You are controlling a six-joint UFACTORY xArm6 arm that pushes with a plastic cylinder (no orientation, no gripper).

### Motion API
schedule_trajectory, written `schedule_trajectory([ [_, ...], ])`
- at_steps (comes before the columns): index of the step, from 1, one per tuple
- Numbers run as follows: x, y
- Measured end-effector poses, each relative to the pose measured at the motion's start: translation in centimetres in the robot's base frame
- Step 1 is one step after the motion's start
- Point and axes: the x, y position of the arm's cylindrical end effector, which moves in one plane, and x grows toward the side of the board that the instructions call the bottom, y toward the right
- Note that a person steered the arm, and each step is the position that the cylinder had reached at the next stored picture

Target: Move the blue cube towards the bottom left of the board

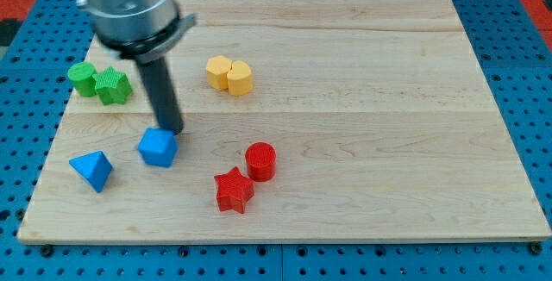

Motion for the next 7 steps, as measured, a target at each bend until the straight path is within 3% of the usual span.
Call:
schedule_trajectory([
  [3, 3.7, 1.6],
  [4, 5.2, -2.9],
  [6, 1.0, -2.0],
  [7, 2.4, -8.8],
])
